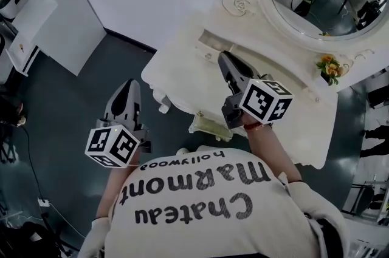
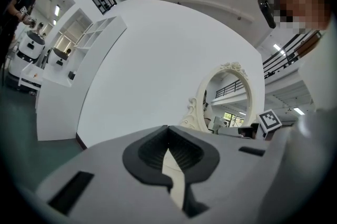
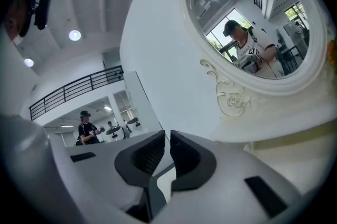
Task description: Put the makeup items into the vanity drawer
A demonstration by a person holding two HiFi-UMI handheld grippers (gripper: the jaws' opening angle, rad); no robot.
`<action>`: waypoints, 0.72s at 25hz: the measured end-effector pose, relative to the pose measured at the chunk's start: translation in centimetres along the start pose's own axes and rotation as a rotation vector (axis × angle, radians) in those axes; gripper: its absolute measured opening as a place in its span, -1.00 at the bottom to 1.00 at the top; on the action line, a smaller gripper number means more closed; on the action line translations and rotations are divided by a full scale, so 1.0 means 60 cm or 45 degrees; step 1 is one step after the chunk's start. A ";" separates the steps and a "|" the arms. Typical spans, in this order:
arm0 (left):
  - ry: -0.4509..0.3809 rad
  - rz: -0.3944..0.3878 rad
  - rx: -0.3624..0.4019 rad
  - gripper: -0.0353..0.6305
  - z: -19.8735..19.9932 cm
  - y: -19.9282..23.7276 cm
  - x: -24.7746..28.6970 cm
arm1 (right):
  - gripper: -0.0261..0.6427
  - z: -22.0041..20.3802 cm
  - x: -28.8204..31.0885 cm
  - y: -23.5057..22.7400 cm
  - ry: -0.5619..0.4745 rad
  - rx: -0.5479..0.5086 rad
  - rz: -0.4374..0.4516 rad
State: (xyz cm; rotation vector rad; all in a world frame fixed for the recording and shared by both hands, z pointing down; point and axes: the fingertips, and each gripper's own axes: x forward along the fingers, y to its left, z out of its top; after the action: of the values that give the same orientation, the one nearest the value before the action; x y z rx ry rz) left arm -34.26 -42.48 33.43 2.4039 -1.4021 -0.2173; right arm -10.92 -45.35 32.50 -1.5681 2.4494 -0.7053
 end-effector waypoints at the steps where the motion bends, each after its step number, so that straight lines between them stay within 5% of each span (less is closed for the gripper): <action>1: -0.002 -0.004 0.004 -0.87 -0.002 -0.005 0.000 | -0.77 0.009 -0.005 0.008 -0.031 -0.011 0.022; 9: -0.034 0.026 0.009 -0.87 -0.016 -0.042 -0.014 | -0.78 0.042 -0.063 -0.001 -0.156 -0.071 0.042; 18: -0.068 0.085 0.023 -0.87 -0.053 -0.146 -0.040 | -0.78 0.024 -0.165 -0.059 -0.070 -0.131 -0.002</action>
State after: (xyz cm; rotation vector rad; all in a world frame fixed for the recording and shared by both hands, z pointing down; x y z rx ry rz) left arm -27.37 -35.75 33.00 2.3771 -1.5114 -0.2548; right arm -3.12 -38.20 31.65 -1.6026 2.4815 -0.5369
